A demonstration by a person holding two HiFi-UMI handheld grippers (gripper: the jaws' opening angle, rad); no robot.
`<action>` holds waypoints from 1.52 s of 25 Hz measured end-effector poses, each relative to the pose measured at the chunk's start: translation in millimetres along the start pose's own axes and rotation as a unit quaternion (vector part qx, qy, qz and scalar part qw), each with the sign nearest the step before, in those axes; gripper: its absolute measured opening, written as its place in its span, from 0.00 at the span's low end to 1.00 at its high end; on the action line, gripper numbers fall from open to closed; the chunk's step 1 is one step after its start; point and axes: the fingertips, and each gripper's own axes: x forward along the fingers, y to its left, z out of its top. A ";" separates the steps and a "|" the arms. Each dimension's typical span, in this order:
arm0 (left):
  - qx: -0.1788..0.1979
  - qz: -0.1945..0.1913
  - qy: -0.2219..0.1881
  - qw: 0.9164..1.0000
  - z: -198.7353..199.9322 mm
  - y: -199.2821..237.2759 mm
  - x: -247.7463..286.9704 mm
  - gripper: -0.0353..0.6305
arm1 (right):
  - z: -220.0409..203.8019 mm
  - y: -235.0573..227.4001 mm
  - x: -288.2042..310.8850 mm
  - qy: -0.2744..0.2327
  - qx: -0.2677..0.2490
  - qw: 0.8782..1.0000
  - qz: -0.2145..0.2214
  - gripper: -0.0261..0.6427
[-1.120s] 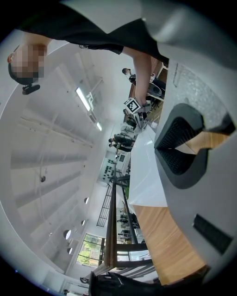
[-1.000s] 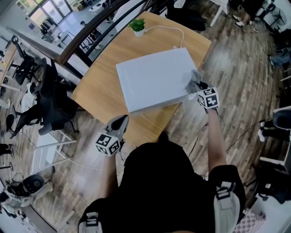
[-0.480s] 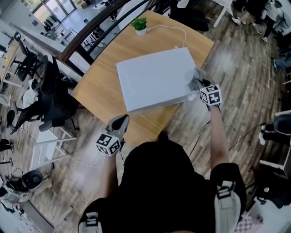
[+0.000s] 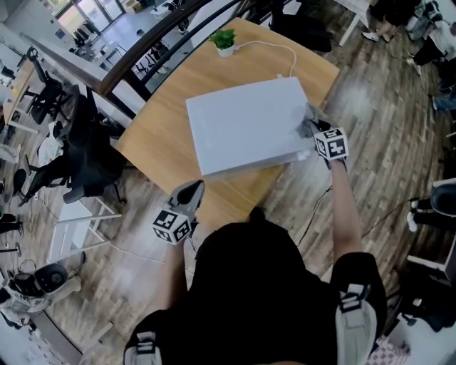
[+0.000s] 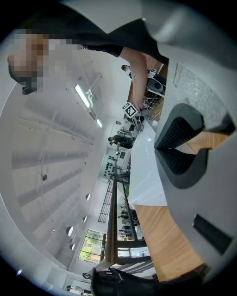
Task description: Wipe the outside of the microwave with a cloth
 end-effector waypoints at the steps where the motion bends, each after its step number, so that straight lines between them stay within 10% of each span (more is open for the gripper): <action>1: -0.001 0.000 0.000 1.000 -0.2 0.0 0.1 0.06 | 2.7 -1.6 1.0 -0.003 -0.001 1.000 -0.002 0.08; 38: -0.001 -0.035 -0.006 0.999 4.0 7.9 -6.0 0.06 | 34.2 69.2 18.2 0.016 -0.065 0.998 0.015 0.08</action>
